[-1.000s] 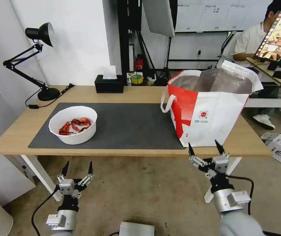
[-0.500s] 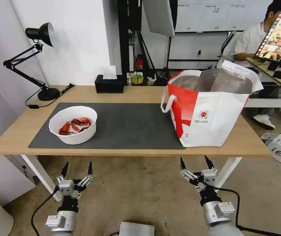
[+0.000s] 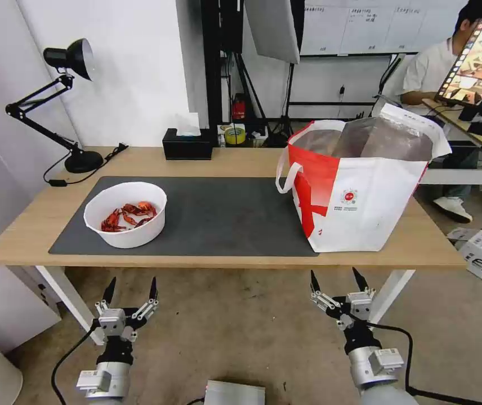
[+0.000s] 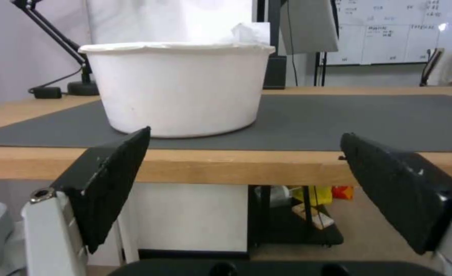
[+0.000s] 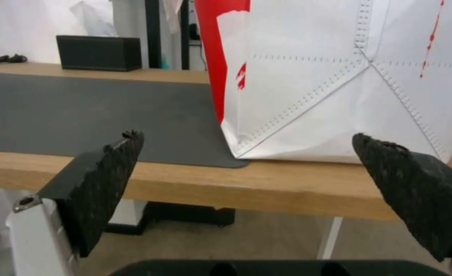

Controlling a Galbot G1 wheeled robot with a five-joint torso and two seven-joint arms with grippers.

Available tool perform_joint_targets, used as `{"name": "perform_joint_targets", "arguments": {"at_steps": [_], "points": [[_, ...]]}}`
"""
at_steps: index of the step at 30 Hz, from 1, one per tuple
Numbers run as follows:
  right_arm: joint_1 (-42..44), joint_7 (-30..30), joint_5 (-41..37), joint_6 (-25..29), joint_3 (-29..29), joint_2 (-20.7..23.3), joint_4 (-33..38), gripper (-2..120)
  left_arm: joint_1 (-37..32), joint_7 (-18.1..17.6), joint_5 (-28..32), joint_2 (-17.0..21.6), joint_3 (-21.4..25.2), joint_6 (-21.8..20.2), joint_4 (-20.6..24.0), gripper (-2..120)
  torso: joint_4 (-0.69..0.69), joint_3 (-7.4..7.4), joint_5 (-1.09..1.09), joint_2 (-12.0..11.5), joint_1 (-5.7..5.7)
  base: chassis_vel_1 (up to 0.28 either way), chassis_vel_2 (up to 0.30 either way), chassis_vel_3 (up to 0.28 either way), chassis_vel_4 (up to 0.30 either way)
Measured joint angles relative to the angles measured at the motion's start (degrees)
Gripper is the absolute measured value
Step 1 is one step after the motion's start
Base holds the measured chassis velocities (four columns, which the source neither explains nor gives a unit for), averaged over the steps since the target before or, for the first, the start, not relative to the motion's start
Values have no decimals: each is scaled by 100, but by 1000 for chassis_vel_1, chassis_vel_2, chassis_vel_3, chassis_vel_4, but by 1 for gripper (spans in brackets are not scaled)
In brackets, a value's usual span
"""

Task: Pick up the trash from the table and place it into the takeout bag.

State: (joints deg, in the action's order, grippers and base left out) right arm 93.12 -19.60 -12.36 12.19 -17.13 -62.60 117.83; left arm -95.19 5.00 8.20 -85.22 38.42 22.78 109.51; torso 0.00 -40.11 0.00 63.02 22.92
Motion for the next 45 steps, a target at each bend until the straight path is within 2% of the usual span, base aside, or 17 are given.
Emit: {"name": "perform_joint_targets", "arguments": {"at_steps": [6,9,10,13,14,17,18,21,22,24,26,27,29,30,33,40,45], "points": [[-18,1,-12,-2,-9,17,5,100,90,-6,108,169,18,-43,40,100,0,0,1,0,0,0,0,0,0],[-52,4,-15,-6,-13,25,3,100,222,-134,461,435,57,-451,274,100,0,0,1,0,0,0,0,0,0],[-52,4,-15,-6,-13,25,3,100,222,-134,461,435,57,-451,274,100,0,0,1,0,0,0,0,0,0],[-101,5,-18,-14,-13,41,0,100,426,-356,941,799,173,-1144,588,100,-1,0,2,0,0,0,0,0,0],[-101,5,-18,-14,-13,41,0,100,426,-356,941,799,173,-1144,588,100,-1,0,2,0,0,0,0,0,0],[-124,7,-20,-23,-13,69,-1,100,626,-624,1554,1233,289,-1824,879,100,0,0,0,0,0,0,0,0,0],[-124,7,-20,-23,-13,69,-1,100,626,-624,1554,1233,289,-1824,879,100,0,0,0,0,0,0,0,0,0],[-149,9,-22,-33,2,115,-2,100,790,-1043,2332,1683,442,-2575,1189,100,0,0,2,0,0,0,0,0,0],[-149,9,-22,-33,2,115,-2,100,790,-1043,2332,1683,442,-2575,1189,100,0,0,2,0,0,0,0,0,0],[-178,11,-24,-37,38,128,-14,100,955,-1434,2967,2066,598,-3164,1354,100,-2,0,1,0,0,0,0,0,0],[-179,11,-24,-37,40,128,-14,100,973,-1466,3013,2099,604,-3206,1359,100,-2,0,1,0,0,0,0,0,0],[-182,11,-25,-38,44,129,-14,100,1112,-1731,3371,2367,629,-3498,1369,100,-1,0,1,0,0,0,0,0,0],[-190,14,-27,-40,45,130,-14,100,1406,-2091,4013,2873,611,-3881,1259,100,0,0,1,0,0,0,0,0,0],[-190,14,-27,-40,45,130,-14,100,1406,-2091,4013,2873,611,-3881,1259,100,0,0,1,0,0,0,0,0,0],[-209,15,-27,-42,47,125,-14,100,1937,-2589,5136,3463,434,-4430,1004,100,0,-1,1,0,0,0,0,0,0],[-237,15,-29,-46,46,126,2,100,2670,-2950,6088,4118,142,-5003,353,100,1,-1,1,0,0,0,0,0,0],[-338,15,-37,-57,124,155,-16,100,2870,-2959,6162,4463,54,-5176,-140,100,0,-1,2,0,1,0,0,0,0]]}}
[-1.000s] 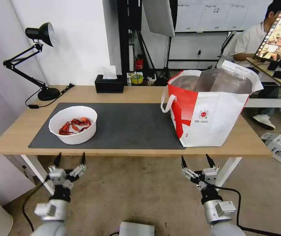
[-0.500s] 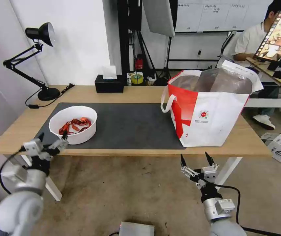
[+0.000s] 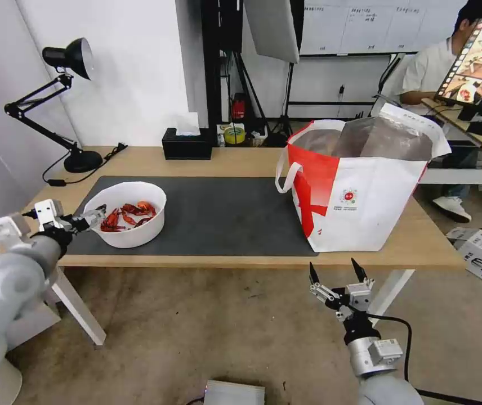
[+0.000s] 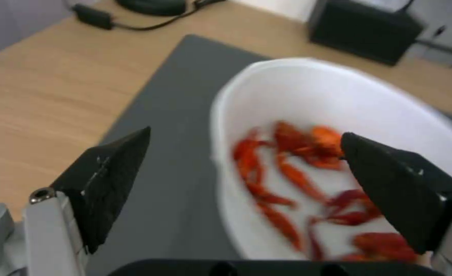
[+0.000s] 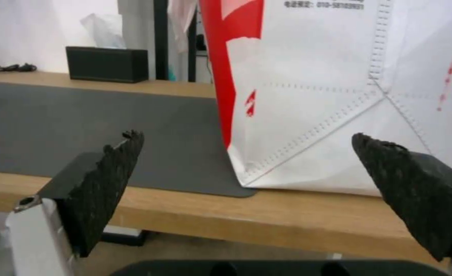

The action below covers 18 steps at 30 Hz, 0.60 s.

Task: Pick up the trash from the table and place it into the takeout bag.

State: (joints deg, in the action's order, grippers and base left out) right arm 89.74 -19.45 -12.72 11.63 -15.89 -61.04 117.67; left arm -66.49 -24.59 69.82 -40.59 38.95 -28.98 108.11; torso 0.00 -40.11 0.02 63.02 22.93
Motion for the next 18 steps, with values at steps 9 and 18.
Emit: {"name": "perform_joint_targets", "arguments": {"at_steps": [9,18], "points": [[-124,-3,-7,-23,109,27,-47,100,123,-86,534,213,-38,-291,-246,100,0,0,-1,0,0,0,0,0,0],[-265,-18,-19,-41,235,92,-85,100,172,-235,886,319,-92,-426,-281,100,0,1,-2,0,0,0,0,0,0]]}}
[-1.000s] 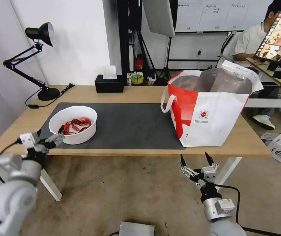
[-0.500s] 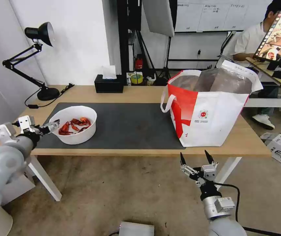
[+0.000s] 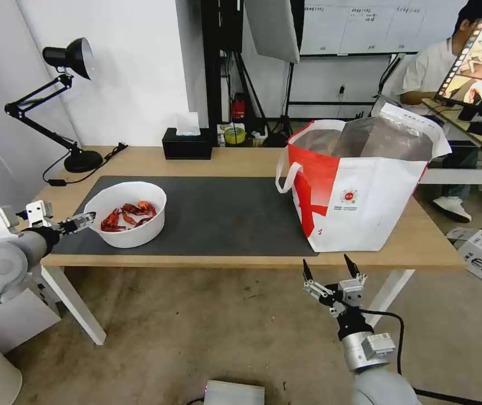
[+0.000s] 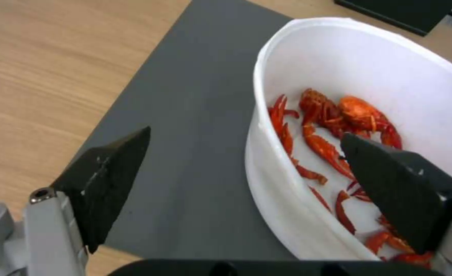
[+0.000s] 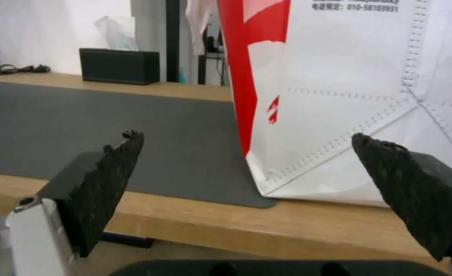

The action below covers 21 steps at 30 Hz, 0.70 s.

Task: Pick up the trash from the table and place it into the takeout bag.

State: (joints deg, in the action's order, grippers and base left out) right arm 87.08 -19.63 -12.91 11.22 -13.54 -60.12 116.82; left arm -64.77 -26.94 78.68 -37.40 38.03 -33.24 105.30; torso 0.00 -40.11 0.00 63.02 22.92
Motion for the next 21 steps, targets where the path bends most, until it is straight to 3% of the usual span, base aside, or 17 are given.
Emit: {"name": "perform_joint_targets", "arguments": {"at_steps": [14,21], "points": [[-54,-10,-97,-93,53,34,5,99,331,-117,415,94,-396,-16,-141,100,0,0,0,0,0,0,0,0,0],[-42,-10,-98,-93,42,33,5,99,576,-105,448,95,-646,-3,-283,89,0,0,0,0,0,0,0,0,0]]}}
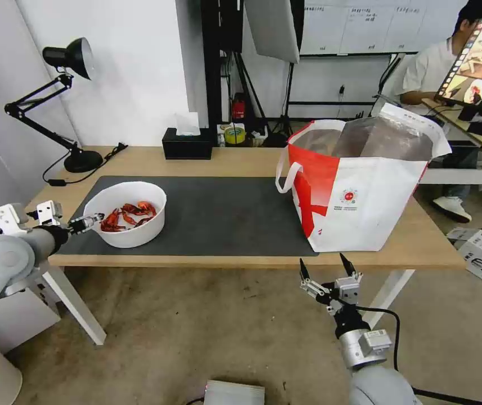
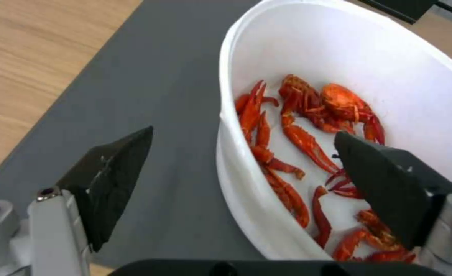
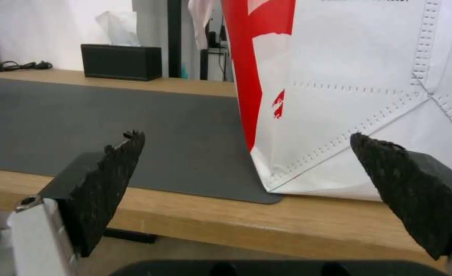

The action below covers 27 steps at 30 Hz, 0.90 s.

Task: Pick up the trash from the table and place it into the takeout bag.

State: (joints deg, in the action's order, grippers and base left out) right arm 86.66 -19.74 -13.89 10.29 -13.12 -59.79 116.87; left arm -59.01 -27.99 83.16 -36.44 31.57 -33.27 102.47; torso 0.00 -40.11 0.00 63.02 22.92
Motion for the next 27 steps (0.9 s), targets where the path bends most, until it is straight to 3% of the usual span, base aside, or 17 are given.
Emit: {"name": "perform_joint_targets", "arguments": {"at_steps": [12,21,23,27], "points": [[-27,-1,0,0,-14,-24,-66,98,273,13,-54,-5,-350,5,-166,41,0,0,0,0,0,0,0,0,0],[-45,-1,1,0,-3,-30,-98,98,292,19,-65,2,-371,8,-173,15,0,0,0,0,0,0,0,0,0],[-53,-1,3,0,9,-40,-106,98,281,23,-71,7,-376,8,-172,4,0,0,0,0,0,0,0,0,0],[-60,-1,3,1,14,-42,-108,98,275,24,-79,19,-377,8,-152,0,0,0,0,0,0,0,0,0,0]]}}
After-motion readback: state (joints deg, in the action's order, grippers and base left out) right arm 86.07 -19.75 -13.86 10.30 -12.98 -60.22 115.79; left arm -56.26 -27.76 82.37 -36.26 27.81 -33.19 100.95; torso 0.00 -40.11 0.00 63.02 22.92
